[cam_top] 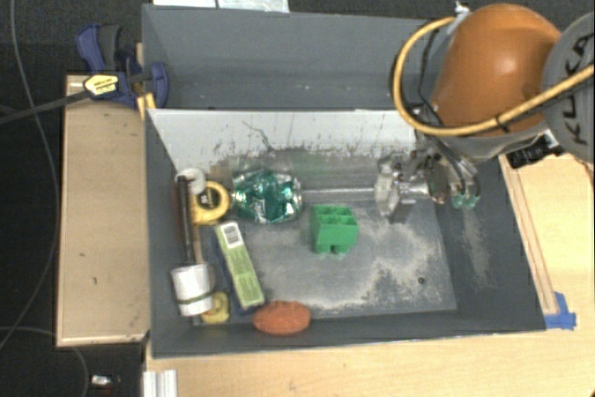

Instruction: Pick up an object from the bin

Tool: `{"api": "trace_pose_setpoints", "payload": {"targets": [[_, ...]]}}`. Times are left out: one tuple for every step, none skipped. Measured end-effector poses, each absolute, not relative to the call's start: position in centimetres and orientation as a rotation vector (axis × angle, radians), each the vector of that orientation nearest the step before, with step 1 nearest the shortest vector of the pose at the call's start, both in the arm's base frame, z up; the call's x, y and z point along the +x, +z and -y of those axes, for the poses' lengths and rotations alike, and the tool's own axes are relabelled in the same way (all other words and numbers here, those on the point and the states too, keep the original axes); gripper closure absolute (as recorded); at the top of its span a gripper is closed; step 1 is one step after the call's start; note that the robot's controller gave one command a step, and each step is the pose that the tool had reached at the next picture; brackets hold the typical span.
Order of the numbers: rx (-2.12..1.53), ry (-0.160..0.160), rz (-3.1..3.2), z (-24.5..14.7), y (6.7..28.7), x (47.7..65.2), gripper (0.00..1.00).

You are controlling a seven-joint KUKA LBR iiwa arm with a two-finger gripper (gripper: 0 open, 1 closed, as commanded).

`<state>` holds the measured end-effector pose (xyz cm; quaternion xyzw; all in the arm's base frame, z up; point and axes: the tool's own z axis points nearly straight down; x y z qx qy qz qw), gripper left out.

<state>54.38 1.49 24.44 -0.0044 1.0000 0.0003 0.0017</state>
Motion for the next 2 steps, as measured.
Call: {"api": "trace_pose_setpoints", "payload": {"targets": [[0.028, 0.002, -3.135, -4.6, 21.5, 52.3, 1.00], [-0.189, -0.001, -3.125, -8.4, 19.5, 50.2, 1.00]]}}
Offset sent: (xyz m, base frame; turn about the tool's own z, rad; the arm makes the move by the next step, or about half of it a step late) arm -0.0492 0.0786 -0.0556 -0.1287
